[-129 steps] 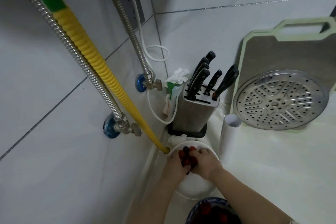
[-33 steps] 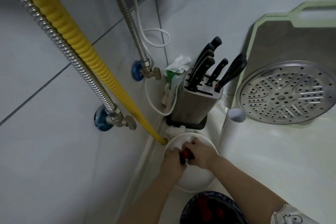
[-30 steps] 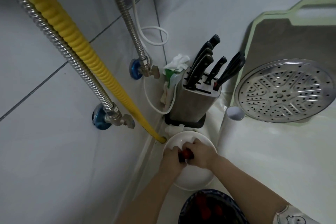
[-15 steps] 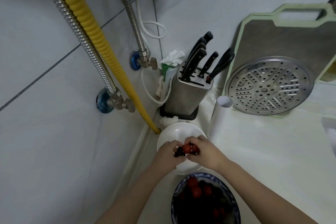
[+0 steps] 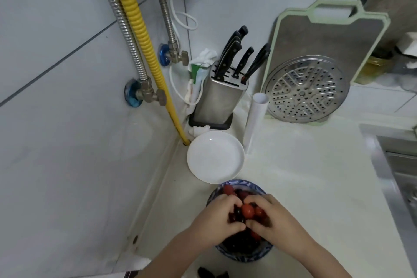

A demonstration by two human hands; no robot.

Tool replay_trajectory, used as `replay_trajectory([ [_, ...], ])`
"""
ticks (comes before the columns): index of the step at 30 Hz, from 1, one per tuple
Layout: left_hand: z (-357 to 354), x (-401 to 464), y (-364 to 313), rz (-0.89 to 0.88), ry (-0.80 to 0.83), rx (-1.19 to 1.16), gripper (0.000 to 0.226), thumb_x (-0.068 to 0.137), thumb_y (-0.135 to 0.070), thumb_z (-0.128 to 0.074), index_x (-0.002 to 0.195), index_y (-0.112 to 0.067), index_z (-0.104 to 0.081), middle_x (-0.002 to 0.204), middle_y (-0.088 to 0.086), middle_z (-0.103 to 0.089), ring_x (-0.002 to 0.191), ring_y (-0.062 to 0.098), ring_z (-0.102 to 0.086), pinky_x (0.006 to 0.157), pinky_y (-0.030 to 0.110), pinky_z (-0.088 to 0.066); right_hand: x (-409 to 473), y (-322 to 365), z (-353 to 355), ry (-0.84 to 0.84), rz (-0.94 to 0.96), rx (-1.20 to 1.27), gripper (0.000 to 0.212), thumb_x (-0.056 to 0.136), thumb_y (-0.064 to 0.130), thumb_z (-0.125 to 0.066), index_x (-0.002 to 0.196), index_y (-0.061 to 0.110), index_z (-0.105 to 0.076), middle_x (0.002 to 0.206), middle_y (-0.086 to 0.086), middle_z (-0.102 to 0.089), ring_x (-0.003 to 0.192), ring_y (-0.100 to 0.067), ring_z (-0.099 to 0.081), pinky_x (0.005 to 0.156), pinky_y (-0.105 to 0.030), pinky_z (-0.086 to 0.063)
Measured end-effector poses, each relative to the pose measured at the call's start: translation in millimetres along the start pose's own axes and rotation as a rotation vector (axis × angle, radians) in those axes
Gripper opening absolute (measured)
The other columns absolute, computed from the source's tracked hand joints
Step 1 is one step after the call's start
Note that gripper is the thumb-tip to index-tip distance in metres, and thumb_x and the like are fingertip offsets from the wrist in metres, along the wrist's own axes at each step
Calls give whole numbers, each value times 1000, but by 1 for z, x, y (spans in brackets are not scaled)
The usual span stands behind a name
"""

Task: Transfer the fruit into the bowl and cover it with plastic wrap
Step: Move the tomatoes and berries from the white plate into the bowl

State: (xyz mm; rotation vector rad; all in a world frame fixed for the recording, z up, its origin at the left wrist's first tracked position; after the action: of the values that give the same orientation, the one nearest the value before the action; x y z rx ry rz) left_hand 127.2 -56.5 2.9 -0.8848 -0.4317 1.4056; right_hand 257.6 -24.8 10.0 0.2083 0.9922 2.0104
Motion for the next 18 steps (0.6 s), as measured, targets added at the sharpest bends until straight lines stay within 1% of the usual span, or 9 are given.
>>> replay_trajectory([
  [3, -17, -11, 5, 30, 31, -57, 49, 82, -25, -69, 127, -26, -49, 104, -9, -41, 72, -1, -48, 72, 8, -41, -14, -13, -17, -4, -26, 19, 57, 76, 37, -67, 117, 58, -33, 125, 15, -43, 115, 12, -40, 92, 4, -23],
  [7, -19, -19, 15, 63, 7, -92, 57, 84, -23, -67, 135, -31, -43, 111, -6, -44, 77, 6, -55, 81, 20, -52, -25, -28, -28, -32, -99, 23, 71, 78, 33, -71, 135, 44, -30, 136, 16, -33, 123, 5, -35, 93, 5, -19],
  [8, -17, -19, 17, 61, -6, -84, 57, 85, -23, -67, 136, -31, -43, 113, -6, -44, 78, 5, -55, 82, 19, -51, -27, -30, -27, -41, -107, 35, 73, 77, 31, -71, 136, 42, -29, 136, 16, -33, 120, 4, -39, 92, 5, -21],
  [10, -9, -19, 16, 45, -46, -56, 55, 85, -23, -66, 135, -30, -45, 118, -7, -44, 78, 1, -53, 82, 14, -46, -32, -32, -25, -54, -124, 70, 74, 78, 26, -72, 133, 43, -27, 134, 15, -34, 97, 1, -54, 85, 3, -32],
  [12, 0, -16, 17, 16, -115, 24, 50, 87, -26, -63, 134, -30, -47, 126, -9, -43, 85, 2, -53, 84, 12, -43, -36, -32, -23, -77, -138, 103, 72, 79, 23, -72, 130, 45, -27, 132, 15, -36, 86, -2, -57, 78, -2, -39],
  [13, 3, -13, 17, -3, -153, 98, 50, 88, -27, -61, 135, -30, -47, 131, -10, -42, 96, 3, -53, 90, 14, -42, -37, -31, -21, -91, -133, 98, 69, 79, 23, -71, 129, 45, -29, 132, 15, -38, 88, 1, -57, 80, -1, -38],
  [15, 7, -8, 18, -44, -210, 254, 53, 90, -30, -56, 141, -32, -41, 139, -11, -40, 122, 9, -43, 104, 21, -37, -35, -27, -20, -114, -94, 54, 60, 82, 26, -68, 129, 46, -36, 132, 16, -40, 109, 6, -49, 92, 1, -29],
  [16, 7, -6, 18, -53, -222, 305, 54, 92, -30, -53, 143, -32, -37, 142, -11, -38, 128, 11, -38, 109, 23, -33, -33, -24, -21, -121, -80, 37, 55, 83, 27, -66, 130, 44, -41, 133, 16, -41, 118, 3, -46, 96, 1, -25],
  [18, 7, -1, 18, -58, -228, 343, 54, 94, -27, -50, 145, -32, -34, 145, -11, -38, 132, 12, -32, 113, 24, -27, -27, -21, -24, -129, -77, 27, 47, 87, 27, -62, 130, 40, -48, 135, 15, -39, 124, 1, -42, 99, -2, -25],
])
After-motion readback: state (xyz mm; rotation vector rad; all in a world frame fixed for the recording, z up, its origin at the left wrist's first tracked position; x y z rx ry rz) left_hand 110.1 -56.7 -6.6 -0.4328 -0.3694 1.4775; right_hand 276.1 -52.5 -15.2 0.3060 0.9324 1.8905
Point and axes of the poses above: each hand's wrist, its own x-axis towards the middle knuckle, its own z-axis out of the back of the hand, y = z × x, the point moved 7 cm from there along x, towards the middle knuckle
